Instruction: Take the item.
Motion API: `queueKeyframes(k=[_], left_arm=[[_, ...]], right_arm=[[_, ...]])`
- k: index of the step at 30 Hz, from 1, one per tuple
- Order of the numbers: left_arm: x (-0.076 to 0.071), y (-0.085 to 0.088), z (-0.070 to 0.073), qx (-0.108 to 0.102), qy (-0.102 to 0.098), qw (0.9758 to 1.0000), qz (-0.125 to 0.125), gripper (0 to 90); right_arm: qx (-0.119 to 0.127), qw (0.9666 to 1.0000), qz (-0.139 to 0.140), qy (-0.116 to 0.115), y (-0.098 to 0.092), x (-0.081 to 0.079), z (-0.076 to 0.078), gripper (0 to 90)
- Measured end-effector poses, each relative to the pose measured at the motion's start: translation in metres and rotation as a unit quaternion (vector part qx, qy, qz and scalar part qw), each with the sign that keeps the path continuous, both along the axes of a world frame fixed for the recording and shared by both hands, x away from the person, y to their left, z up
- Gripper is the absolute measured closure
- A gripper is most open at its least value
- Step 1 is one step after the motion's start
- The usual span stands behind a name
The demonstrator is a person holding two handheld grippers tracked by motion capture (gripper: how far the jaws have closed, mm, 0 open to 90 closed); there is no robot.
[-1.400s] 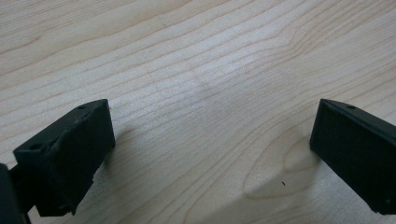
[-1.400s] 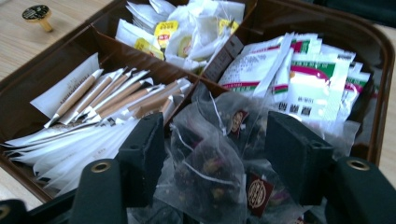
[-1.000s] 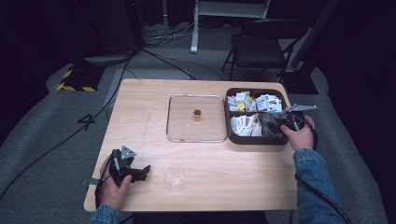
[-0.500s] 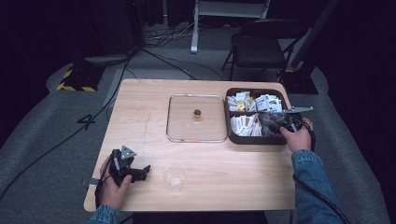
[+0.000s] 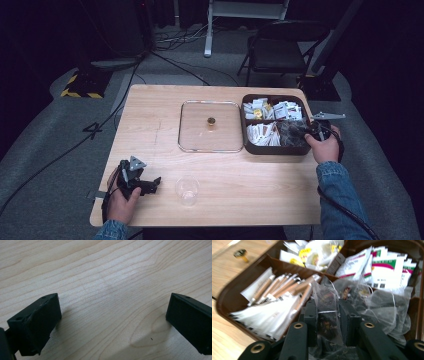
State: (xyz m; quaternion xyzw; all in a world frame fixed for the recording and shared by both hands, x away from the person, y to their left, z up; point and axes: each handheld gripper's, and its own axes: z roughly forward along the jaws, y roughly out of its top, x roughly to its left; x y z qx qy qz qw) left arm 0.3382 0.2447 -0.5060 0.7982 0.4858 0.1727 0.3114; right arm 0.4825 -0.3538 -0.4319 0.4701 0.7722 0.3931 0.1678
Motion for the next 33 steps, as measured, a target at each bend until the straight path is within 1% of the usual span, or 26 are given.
queueKeyframes(k=[1,3,6,14,19,21,23,30,33], left_arm=[[0.000,0.000,0.000,-0.001,0.000,1.0000,0.001,0.2],[0.000,0.000,0.000,-0.001,0.000,1.0000,0.001,0.2],[0.000,0.000,0.000,0.000,0.000,1.0000,0.000,0.2],[0.000,0.000,0.000,0.000,0.000,1.0000,0.000,0.2],[0.000,0.000,0.000,0.001,0.000,1.0000,0.000,0.2],[0.000,0.000,0.000,0.001,0.000,1.0000,-0.001,0.2],[0.000,0.000,0.000,0.001,0.001,1.0000,-0.002,0.2],[0.000,-0.001,0.000,0.001,0.001,1.0000,0.001,0.2],[-0.001,-0.001,0.000,0.003,0.000,1.0000,0.003,0.2]], right_arm=[[0.002,1.0000,0.002,-0.006,0.001,-0.001,0.002,70.9],[0.006,0.9999,0.003,-0.010,0.002,-0.003,0.006,70.9],[0.026,0.9995,0.009,-0.015,0.005,-0.007,0.014,70.9],[0.047,0.9977,0.032,-0.037,0.022,-0.020,0.038,70.9],[0.053,0.9963,0.048,-0.046,0.034,-0.030,0.051,70.9],[0.058,0.9955,0.056,-0.050,0.040,-0.034,0.057,70.9],[0.069,0.9936,0.073,-0.051,0.046,-0.039,0.063,70.9],[0.065,0.9899,0.112,-0.059,0.070,-0.052,0.082,70.9],[0.065,0.9872,0.131,-0.063,0.084,-0.057,0.090,70.9]])
